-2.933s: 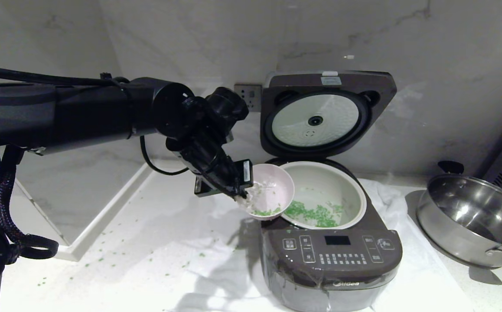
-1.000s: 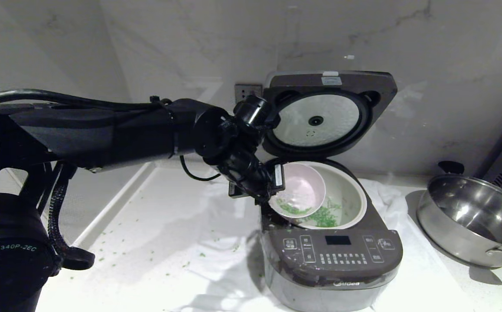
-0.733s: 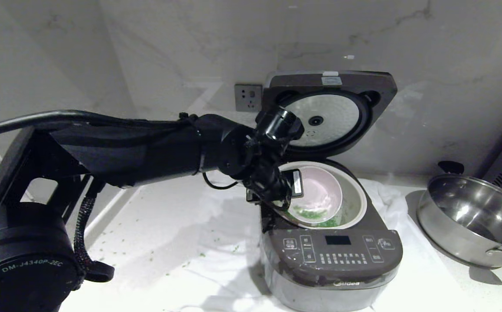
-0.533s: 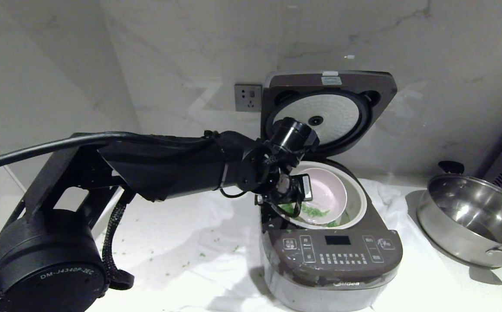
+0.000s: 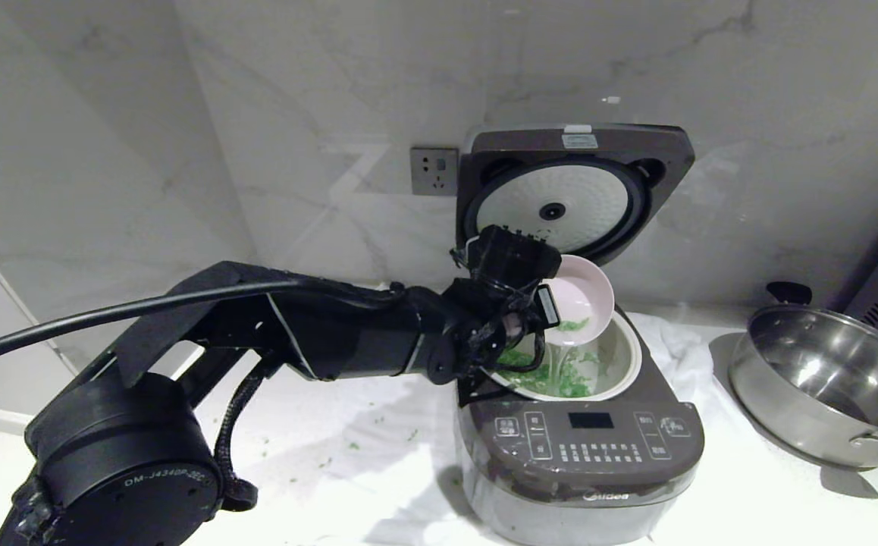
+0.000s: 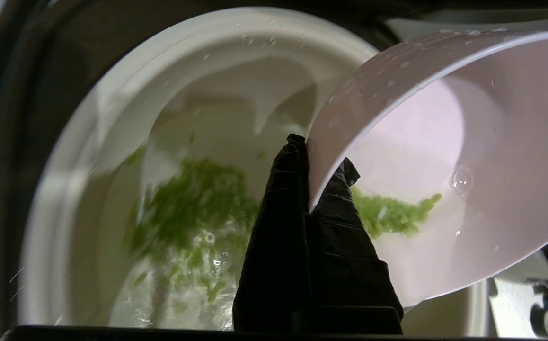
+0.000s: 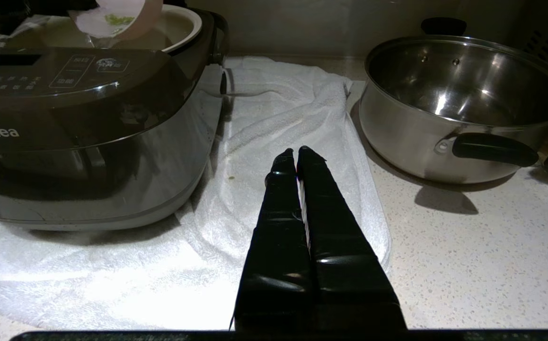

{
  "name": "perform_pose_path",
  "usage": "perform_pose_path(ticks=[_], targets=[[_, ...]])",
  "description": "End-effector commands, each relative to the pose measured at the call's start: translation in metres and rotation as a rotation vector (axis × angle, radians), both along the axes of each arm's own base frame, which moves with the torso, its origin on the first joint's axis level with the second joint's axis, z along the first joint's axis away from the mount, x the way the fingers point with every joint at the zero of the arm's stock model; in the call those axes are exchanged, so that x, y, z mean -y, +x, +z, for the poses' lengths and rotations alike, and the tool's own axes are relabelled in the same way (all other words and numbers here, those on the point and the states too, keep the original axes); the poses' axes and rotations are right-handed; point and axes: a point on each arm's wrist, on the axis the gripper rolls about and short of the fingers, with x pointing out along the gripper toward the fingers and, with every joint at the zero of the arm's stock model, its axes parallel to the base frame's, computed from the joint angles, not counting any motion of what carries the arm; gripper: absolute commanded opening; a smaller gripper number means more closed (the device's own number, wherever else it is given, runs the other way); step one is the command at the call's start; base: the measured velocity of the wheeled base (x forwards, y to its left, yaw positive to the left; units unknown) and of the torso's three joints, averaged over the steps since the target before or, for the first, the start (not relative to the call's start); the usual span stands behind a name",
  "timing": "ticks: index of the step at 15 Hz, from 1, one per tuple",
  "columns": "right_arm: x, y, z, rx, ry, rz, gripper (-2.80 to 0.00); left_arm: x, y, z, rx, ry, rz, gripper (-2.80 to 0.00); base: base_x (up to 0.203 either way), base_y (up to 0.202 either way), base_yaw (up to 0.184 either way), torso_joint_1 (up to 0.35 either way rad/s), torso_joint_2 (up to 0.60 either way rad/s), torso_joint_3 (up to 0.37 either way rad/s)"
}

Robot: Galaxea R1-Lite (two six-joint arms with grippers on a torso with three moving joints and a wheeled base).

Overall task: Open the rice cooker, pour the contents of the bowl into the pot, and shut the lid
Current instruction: Pour the water from the bowl into the rice cooker

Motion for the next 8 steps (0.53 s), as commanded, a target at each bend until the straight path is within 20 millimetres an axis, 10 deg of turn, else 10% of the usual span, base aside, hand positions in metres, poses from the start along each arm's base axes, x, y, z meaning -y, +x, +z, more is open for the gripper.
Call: perform_pose_path(ticks=[1,8], targets=[[0.0,0.0,0.0,-0.001,0.0,0.001,-2.8,0.001,0.0,-0.011,0.207,-0.157,-0.03,-2.8,0.0,0.0,0.0,0.0,0.0,0.0],[0.0,0.0,0.0,-0.001,0.0,-0.002,-2.8,-0.008,0.006,-0.029,0.808,-0.109,-0.046,-2.8,0.0,0.0,0.0,0.0,0.0,0.0]])
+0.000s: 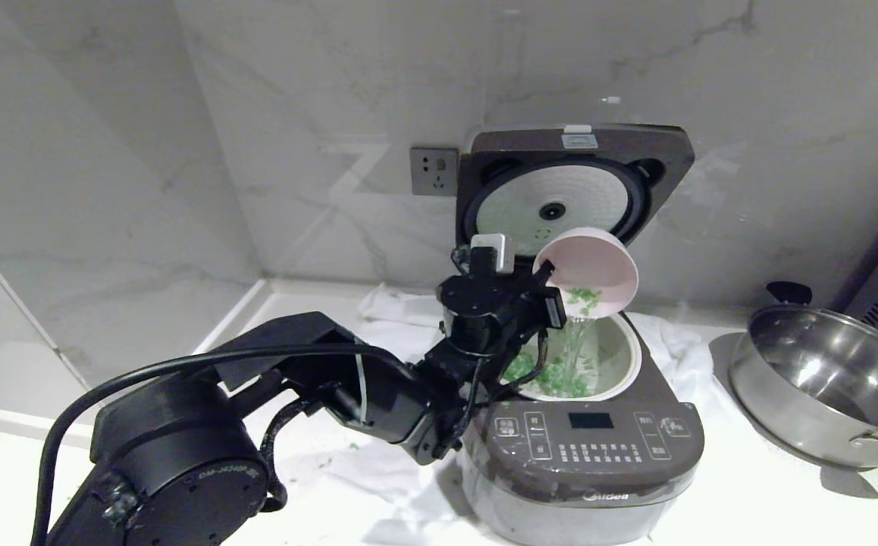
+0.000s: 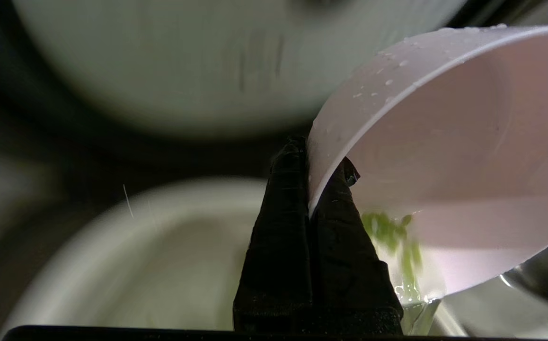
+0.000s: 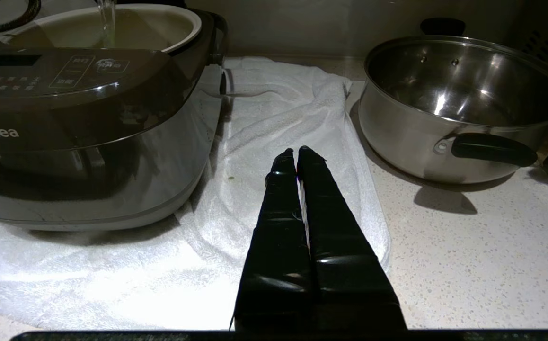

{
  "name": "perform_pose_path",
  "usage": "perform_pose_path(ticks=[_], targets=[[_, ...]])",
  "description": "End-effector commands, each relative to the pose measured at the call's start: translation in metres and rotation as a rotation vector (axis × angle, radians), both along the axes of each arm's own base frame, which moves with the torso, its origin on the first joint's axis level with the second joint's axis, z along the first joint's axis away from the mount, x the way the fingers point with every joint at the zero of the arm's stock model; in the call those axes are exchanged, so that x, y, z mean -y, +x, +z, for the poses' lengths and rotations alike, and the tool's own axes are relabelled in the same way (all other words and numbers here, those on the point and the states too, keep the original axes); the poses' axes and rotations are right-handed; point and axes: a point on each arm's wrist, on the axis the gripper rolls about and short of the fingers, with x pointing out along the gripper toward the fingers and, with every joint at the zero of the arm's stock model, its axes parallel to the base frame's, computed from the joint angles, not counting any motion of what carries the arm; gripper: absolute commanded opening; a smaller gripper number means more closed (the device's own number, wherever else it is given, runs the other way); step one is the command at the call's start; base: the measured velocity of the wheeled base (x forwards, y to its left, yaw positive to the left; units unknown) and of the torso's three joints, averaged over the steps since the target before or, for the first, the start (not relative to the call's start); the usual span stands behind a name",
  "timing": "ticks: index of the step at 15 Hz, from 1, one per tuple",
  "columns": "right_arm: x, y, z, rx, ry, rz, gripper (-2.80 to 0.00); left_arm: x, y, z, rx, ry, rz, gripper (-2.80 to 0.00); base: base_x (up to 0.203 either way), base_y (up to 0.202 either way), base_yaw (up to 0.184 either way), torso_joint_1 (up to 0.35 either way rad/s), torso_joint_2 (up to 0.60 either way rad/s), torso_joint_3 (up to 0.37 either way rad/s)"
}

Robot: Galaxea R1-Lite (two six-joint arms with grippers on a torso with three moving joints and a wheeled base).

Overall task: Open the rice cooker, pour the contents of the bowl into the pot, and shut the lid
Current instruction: Pour the water from the bowl into the rice cooker

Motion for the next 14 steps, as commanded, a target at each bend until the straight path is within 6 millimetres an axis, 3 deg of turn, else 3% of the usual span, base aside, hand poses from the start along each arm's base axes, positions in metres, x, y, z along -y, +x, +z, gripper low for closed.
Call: perform_pose_path(ticks=[1,5,14], targets=[[0.0,0.0,0.0,-0.001,0.0,0.001,-2.8,-0.008,0.004,0.003,0.164,-0.04,0.059,-2.8,0.0,0.0,0.0,0.0,0.0,0.0],[0.0,0.0,0.0,-0.001,0.0,0.001,-2.8,-0.011,0.012,-0.023,0.057,-0.096,0.069,-2.8,0.0,0.0,0.0,0.0,0.0,0.0],[0.0,0.0,0.0,-0.001,0.0,-0.001,-2.8,-0.013,0.011,-0.019,0.055,-0.097,0.069,-2.8,0.0,0.0,0.0,0.0,0.0,0.0]])
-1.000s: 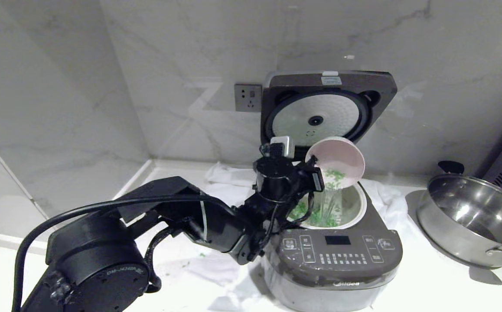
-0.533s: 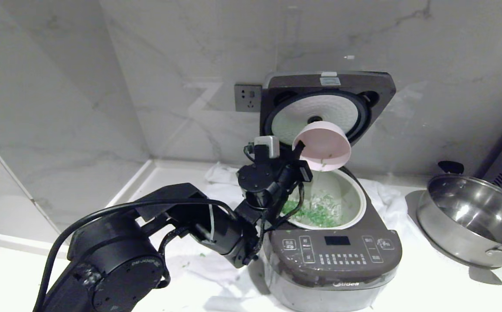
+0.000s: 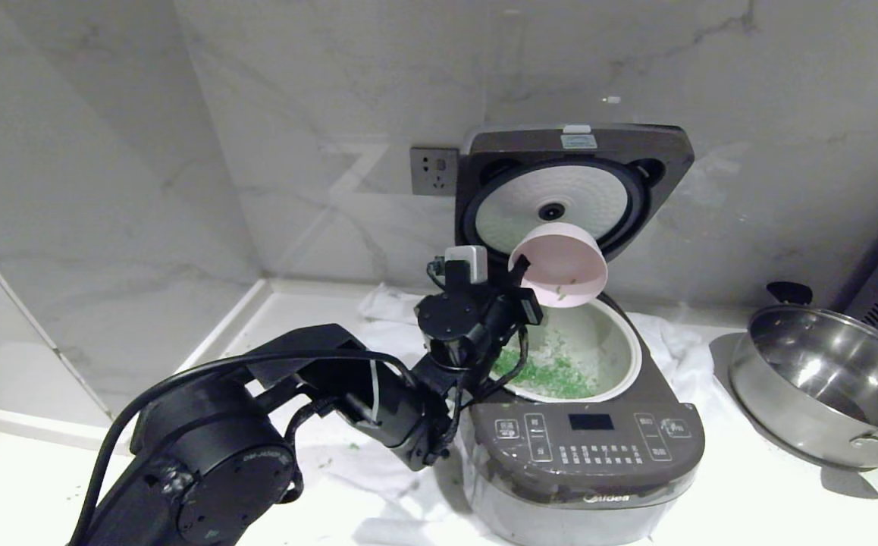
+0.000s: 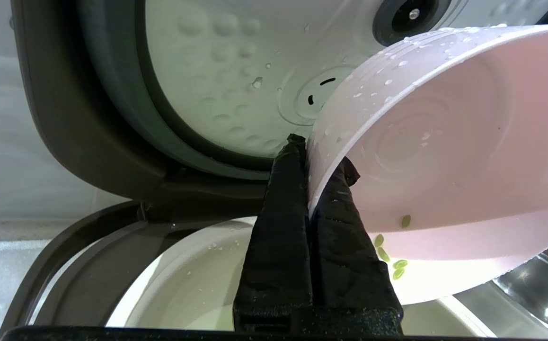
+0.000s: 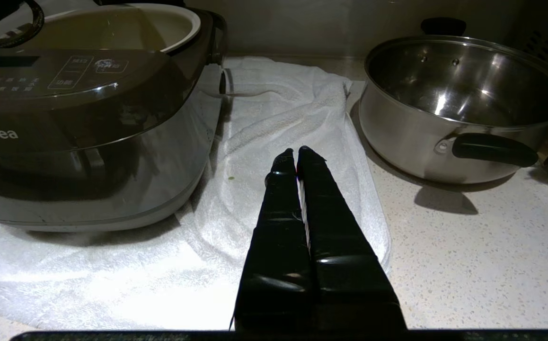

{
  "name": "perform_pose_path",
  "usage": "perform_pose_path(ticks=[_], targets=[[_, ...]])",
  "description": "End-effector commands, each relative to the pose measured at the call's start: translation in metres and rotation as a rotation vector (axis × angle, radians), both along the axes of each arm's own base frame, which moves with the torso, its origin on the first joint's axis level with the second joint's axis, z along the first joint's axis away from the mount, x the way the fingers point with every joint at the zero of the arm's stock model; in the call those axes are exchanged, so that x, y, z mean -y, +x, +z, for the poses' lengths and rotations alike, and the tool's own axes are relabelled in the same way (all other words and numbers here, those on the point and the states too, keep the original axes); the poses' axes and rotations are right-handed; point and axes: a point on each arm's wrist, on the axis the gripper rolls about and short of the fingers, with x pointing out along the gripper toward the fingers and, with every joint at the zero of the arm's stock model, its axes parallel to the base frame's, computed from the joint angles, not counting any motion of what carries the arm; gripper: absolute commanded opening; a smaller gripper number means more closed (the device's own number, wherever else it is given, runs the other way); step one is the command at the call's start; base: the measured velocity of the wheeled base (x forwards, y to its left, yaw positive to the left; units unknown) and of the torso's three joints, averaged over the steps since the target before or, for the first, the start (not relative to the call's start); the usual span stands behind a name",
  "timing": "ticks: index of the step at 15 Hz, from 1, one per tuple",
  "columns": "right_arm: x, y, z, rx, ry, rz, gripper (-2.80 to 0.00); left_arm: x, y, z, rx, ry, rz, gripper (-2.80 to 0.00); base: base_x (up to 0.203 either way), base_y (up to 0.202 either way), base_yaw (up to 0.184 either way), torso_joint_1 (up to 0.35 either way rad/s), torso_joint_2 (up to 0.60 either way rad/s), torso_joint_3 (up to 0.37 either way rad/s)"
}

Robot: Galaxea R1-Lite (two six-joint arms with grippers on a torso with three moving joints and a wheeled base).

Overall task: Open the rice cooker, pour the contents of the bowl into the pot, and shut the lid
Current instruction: Pour the water from the bowl into the rice cooker

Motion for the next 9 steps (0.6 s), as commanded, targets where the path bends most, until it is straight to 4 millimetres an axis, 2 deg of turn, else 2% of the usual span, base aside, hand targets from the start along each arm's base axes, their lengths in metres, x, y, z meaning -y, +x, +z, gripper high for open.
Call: perform_pose_path(ticks=[1,4,7,9], targets=[[0.0,0.0,0.0,-0.001,0.0,0.0,-2.8,-0.003,-0.006,0.005,-0.006,-0.004,-0.012,-2.8,0.0,0.0,0.0,0.0,0.0,0.0],[0.0,0.0,0.0,-0.001,0.0,0.0,-2.8,-0.016,-0.022,0.024,-0.124,0.024,-0.091,-2.8,0.0,0.0,0.0,0.0,0.0,0.0],[0.0,0.0,0.0,-0.001,0.0,0.0,-2.8,-0.036,-0.035,0.062,-0.168,0.053,-0.117,-2.8,0.0,0.0,0.0,0.0,0.0,0.0],[0.0,0.0,0.0,-0.001,0.0,-0.002,-2.8,-0.048,-0.038,0.069,-0.266,0.14,-0.12,-2.8,0.0,0.0,0.0,0.0,0.0,0.0]])
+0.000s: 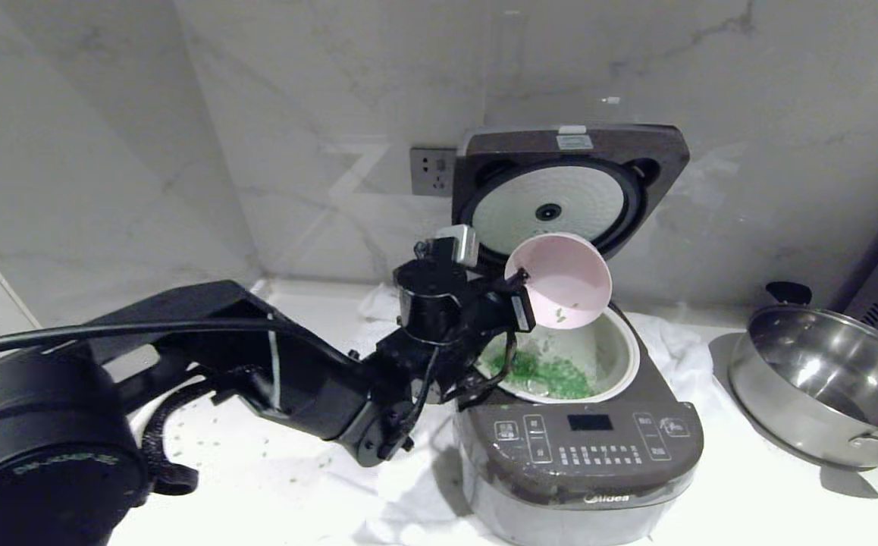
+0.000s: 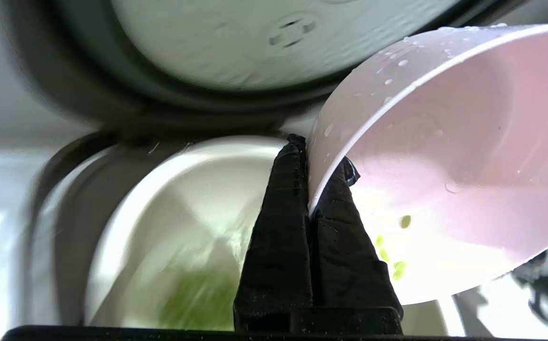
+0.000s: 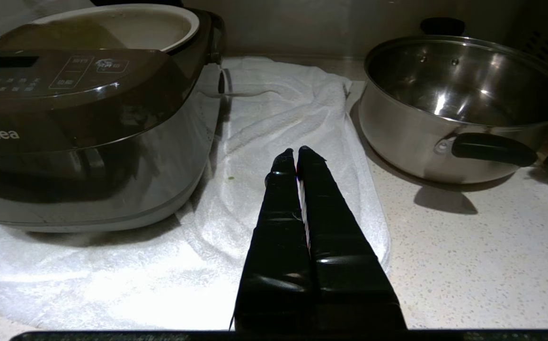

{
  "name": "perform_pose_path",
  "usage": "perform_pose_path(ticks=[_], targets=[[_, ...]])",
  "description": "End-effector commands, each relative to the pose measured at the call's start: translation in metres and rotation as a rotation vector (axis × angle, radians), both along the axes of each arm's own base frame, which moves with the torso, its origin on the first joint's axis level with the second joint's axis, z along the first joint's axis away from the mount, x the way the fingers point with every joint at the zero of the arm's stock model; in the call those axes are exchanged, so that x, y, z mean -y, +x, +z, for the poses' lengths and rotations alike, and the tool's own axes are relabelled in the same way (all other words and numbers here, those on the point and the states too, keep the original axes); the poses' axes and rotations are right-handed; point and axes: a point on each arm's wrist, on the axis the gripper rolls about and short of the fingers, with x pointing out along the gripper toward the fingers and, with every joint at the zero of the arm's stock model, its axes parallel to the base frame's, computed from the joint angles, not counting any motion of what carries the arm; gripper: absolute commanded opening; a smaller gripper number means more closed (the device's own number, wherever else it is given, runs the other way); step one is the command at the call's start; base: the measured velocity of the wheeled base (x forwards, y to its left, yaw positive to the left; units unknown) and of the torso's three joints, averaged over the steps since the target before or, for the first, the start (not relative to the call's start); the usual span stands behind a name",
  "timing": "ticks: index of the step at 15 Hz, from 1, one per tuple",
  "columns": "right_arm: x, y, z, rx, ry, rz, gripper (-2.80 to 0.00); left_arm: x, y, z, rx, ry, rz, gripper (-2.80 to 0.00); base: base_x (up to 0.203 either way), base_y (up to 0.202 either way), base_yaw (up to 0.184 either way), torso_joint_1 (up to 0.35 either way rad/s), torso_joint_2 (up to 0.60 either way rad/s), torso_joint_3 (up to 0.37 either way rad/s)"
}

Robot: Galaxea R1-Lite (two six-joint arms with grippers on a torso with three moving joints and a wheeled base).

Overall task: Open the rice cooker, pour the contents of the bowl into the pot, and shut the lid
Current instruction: Pour the water from the bowl into the rice cooker, then place the bowl on the table

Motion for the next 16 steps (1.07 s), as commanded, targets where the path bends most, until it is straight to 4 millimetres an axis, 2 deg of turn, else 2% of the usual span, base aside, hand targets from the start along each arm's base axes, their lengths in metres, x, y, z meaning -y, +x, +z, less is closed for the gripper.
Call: perform_pose_path(ticks=[1,4,6,10,13,16], targets=[[0.0,0.0,0.0,-0.001,0.0,0.0,-2.8,-0.018,-0.011,0.031,-0.059,0.055,0.005,-2.8,0.0,0.0,0.0,0.0,0.0,0.0],[0.0,0.0,0.0,-0.001,0.0,0.001,-2.8,-0.038,-0.018,0.05,-0.13,0.121,0.026,-2.8,0.0,0.0,0.0,0.0,0.0,0.0],[0.0,0.0,0.0,-0.001,0.0,0.0,-2.8,-0.06,-0.018,0.06,-0.176,0.159,0.066,-2.8,0.0,0.0,0.0,0.0,0.0,0.0],[0.0,0.0,0.0,-0.001,0.0,0.0,-2.8,-0.113,-0.032,0.079,-0.332,0.27,0.108,-2.8,0.0,0.0,0.0,0.0,0.0,0.0],[0.0,0.0,0.0,-0.001,0.0,0.001,-2.8,-0.16,-0.043,0.08,-0.534,0.357,0.126,-2.8,0.0,0.0,0.0,0.0,0.0,0.0],[0.0,0.0,0.0,-0.001,0.0,0.0,-2.8,-0.203,-0.048,0.059,-0.679,0.384,0.211,-2.8,0.0,0.0,0.0,0.0,0.0,0.0]])
